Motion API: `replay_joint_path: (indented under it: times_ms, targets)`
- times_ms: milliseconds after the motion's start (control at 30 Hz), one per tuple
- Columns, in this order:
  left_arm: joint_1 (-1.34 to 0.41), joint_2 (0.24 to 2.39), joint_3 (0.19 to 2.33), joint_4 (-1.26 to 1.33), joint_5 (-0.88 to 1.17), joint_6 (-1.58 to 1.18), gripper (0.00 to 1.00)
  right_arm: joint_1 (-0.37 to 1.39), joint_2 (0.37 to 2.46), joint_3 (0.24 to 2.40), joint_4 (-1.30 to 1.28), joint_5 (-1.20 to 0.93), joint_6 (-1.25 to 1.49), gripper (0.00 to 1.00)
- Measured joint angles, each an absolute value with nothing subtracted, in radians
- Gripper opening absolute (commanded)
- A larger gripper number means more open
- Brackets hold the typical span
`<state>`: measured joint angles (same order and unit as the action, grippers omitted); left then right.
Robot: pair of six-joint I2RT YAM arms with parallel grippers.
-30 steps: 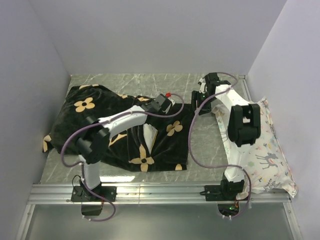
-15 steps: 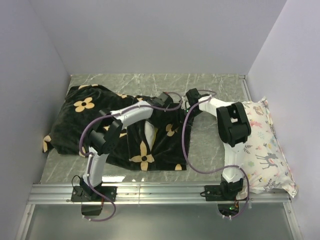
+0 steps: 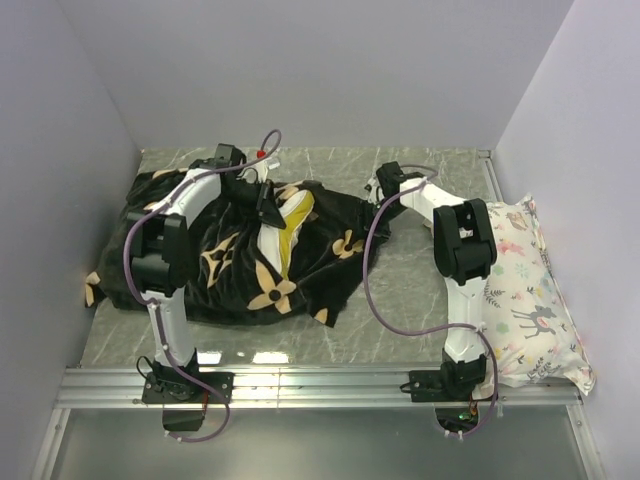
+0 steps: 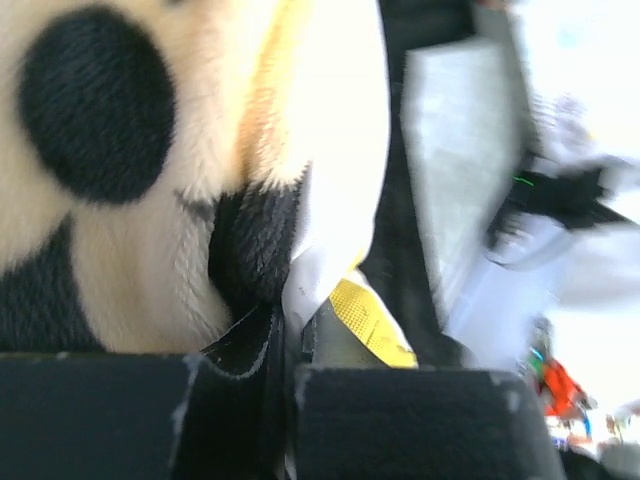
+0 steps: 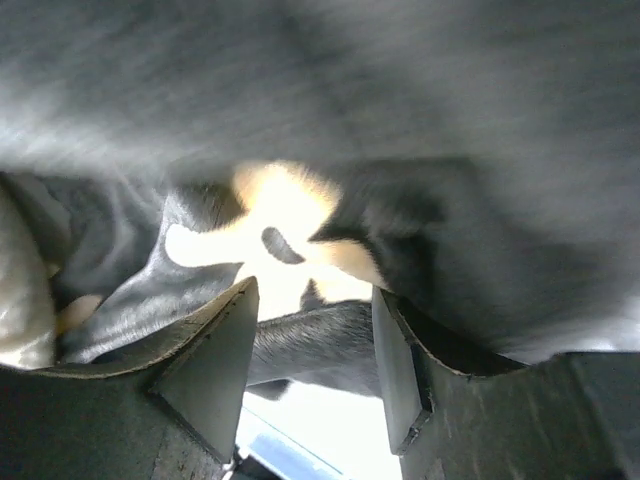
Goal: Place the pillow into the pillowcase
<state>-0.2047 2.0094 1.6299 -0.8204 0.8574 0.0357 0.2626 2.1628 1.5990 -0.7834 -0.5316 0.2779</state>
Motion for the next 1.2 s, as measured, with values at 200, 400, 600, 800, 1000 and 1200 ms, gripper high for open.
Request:
replay_joint_path:
  times_ms: [200, 400, 600, 800, 1000, 1200]
  targets:
    - [-0.213, 1.952, 1.483, -0.710, 1.090, -0.002, 0.00, 0.260, 2.037, 1.523, -0.671, -0.508, 0.303, 0.52]
    - [-0.265, 1.944, 1.401, -0.353, 1.134, -0.292, 0.00, 0.319, 1.866, 1.510, -0.523, -0.528, 0.405, 0.24]
    - [-0.323, 1.988, 1.400, 0.097, 1.149, -0.619, 0.01, 0.371, 1.856, 1.348, -0.396, -0.600, 0.537, 0.08]
    - [-0.347, 2.061, 1.364, 0.447, 1.166, -0.897, 0.01, 0.371, 1.949, 1.308, -0.337, -0.582, 0.645, 0.28]
    - [-0.330, 2.077, 1.353, 0.574, 1.163, -0.995, 0.01, 0.376, 2.079, 1.429, -0.248, -0.511, 0.762, 0.90]
    - [-0.299, 2.077, 1.321, 0.685, 1.162, -1.087, 0.01, 0.404, 2.149, 1.563, -0.329, -0.320, 0.780, 0.91]
